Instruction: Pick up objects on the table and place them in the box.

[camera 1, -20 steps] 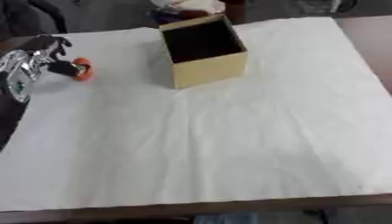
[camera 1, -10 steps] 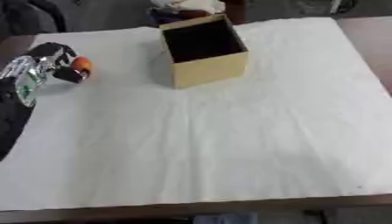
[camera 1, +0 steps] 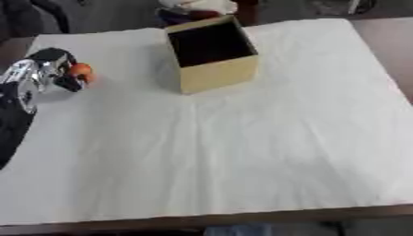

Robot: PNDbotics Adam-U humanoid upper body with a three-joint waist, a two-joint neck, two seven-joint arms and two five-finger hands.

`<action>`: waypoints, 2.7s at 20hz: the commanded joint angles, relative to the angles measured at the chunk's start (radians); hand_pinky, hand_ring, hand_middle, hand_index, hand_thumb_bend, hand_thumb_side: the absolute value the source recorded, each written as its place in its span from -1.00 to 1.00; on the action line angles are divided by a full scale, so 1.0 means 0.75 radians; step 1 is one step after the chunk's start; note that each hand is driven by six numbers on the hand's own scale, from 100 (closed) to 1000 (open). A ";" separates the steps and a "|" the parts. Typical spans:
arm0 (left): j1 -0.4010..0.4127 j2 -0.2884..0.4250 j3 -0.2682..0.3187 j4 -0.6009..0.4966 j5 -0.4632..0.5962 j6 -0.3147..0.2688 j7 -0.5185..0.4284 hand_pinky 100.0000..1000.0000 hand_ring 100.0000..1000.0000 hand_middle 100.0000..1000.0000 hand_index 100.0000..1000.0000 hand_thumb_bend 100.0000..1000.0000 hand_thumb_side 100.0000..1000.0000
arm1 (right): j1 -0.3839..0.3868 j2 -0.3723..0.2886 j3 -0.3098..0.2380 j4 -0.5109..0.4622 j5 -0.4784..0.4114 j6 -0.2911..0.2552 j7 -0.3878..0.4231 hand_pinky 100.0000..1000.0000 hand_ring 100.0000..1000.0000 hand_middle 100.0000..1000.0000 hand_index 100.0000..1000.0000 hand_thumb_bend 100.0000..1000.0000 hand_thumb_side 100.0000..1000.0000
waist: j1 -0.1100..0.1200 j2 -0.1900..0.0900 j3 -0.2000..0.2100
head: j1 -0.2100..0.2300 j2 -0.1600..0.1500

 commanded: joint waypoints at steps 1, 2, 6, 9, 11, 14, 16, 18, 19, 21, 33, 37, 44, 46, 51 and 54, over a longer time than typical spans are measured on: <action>-0.015 0.057 0.017 -0.082 -0.010 -0.002 0.080 0.22 -0.05 -0.26 -0.05 -1.00 -0.57 | -0.005 -0.015 -0.005 -0.028 -0.004 -0.001 0.001 0.39 0.98 0.45 0.91 -1.00 -0.18 | -0.002 -0.015 0.005 | -0.002 -0.001; -0.015 0.065 0.015 -0.110 -0.003 0.002 0.105 0.22 -0.05 -0.27 -0.06 -1.00 -0.58 | -0.004 -0.016 -0.005 -0.028 -0.004 -0.001 0.001 0.39 0.98 0.45 0.90 -1.00 -0.18 | -0.001 -0.016 0.007 | -0.004 -0.001; -0.020 0.097 -0.023 -0.244 0.024 -0.008 0.126 0.23 -0.04 -0.27 -0.06 -1.00 -0.58 | -0.005 -0.019 -0.004 -0.028 -0.005 -0.001 0.002 0.39 0.98 0.45 0.90 -1.00 -0.18 | 0.000 -0.019 0.012 | -0.011 -0.004; -0.047 0.109 -0.043 -0.353 0.043 -0.020 0.110 0.23 -0.04 -0.27 -0.06 -1.00 -0.57 | -0.001 -0.022 -0.003 -0.028 -0.006 -0.003 0.004 0.39 0.98 0.45 0.90 -1.00 -0.18 | -0.002 -0.023 0.013 | -0.015 -0.003; -0.078 0.101 -0.058 -0.409 0.065 -0.024 0.109 0.24 -0.04 -0.27 -0.06 -1.00 -0.56 | 0.002 -0.023 -0.002 -0.028 -0.006 -0.002 0.005 0.39 0.98 0.45 0.90 -1.00 -0.18 | -0.003 -0.026 0.012 | -0.017 0.000; -0.146 0.050 -0.108 -0.467 0.088 -0.047 0.099 0.24 -0.04 -0.26 -0.06 -1.00 -0.54 | 0.001 -0.026 0.005 -0.028 -0.011 -0.004 0.009 0.39 0.98 0.45 0.90 -1.00 -0.18 | -0.006 -0.030 0.008 | -0.018 0.000; -0.190 -0.002 -0.139 -0.484 0.086 -0.064 0.089 0.25 -0.03 -0.26 -0.05 -1.00 -0.54 | -0.001 -0.028 0.010 -0.028 -0.014 -0.006 0.015 0.39 0.98 0.45 0.90 -1.00 -0.18 | -0.007 -0.033 -0.001 | -0.012 0.001; -0.230 -0.056 -0.176 -0.486 0.058 -0.084 0.078 0.25 -0.02 -0.25 -0.04 -1.00 -0.54 | -0.005 -0.029 0.017 -0.028 -0.020 -0.006 0.022 0.39 0.98 0.45 0.90 -1.00 -0.18 | -0.006 -0.034 -0.016 | -0.004 0.000; -0.246 -0.081 -0.194 -0.484 0.036 -0.096 0.070 0.25 -0.02 -0.24 -0.04 -1.00 -0.53 | -0.009 -0.030 0.020 -0.028 -0.023 -0.006 0.025 0.40 0.98 0.45 0.90 -1.00 -0.18 | -0.005 -0.035 -0.025 | 0.000 0.000; -0.267 -0.129 -0.221 -0.471 -0.005 -0.119 0.053 0.26 -0.02 -0.24 -0.03 -1.00 -0.53 | -0.015 -0.032 0.025 -0.028 -0.031 -0.006 0.031 0.40 0.98 0.45 0.90 -1.00 -0.18 | -0.004 -0.036 -0.041 | 0.003 -0.002; -0.262 -0.288 -0.294 -0.340 -0.150 -0.199 -0.003 0.32 0.09 -0.04 0.20 -1.00 -0.60 | -0.024 -0.027 0.025 -0.028 -0.040 0.006 0.042 0.39 0.98 0.45 0.90 -1.00 -0.18 | 0.009 -0.030 -0.082 | 0.006 -0.017; -0.256 -0.282 -0.300 -0.355 -0.140 -0.221 -0.032 0.39 0.22 0.20 0.45 -1.00 -0.39 | -0.025 -0.024 0.024 -0.028 -0.040 0.008 0.043 0.39 0.98 0.45 0.90 -1.00 -0.18 | 0.009 -0.028 -0.081 | 0.004 -0.019; -0.236 -0.216 -0.283 -0.484 -0.099 -0.188 0.000 0.48 0.38 0.42 0.74 0.13 0.28 | -0.019 -0.022 0.020 -0.028 -0.036 0.005 0.040 0.39 0.98 0.45 0.90 -1.00 -0.18 | 0.003 -0.027 -0.074 | 0.001 -0.020; -0.225 -0.186 -0.262 -0.538 -0.056 -0.161 0.029 0.48 0.35 0.40 0.72 0.09 0.30 | -0.017 -0.021 0.018 -0.028 -0.035 0.004 0.039 0.39 0.98 0.45 0.90 -1.00 -0.18 | 0.001 -0.026 -0.070 | -0.004 -0.022; -0.139 -0.075 -0.159 -0.808 0.167 -0.068 0.179 0.46 0.25 0.30 0.66 -0.27 0.24 | -0.012 -0.018 0.011 -0.028 -0.030 0.004 0.033 0.39 0.98 0.45 0.90 -1.00 -0.18 | -0.003 -0.022 -0.046 | -0.015 -0.024; -0.029 0.005 -0.088 -1.025 0.392 -0.016 0.274 0.46 0.21 0.25 0.63 -0.35 0.22 | -0.013 -0.017 0.007 -0.028 -0.025 0.004 0.029 0.39 0.98 0.45 0.90 -1.00 -0.18 | -0.003 -0.016 -0.027 | -0.021 -0.027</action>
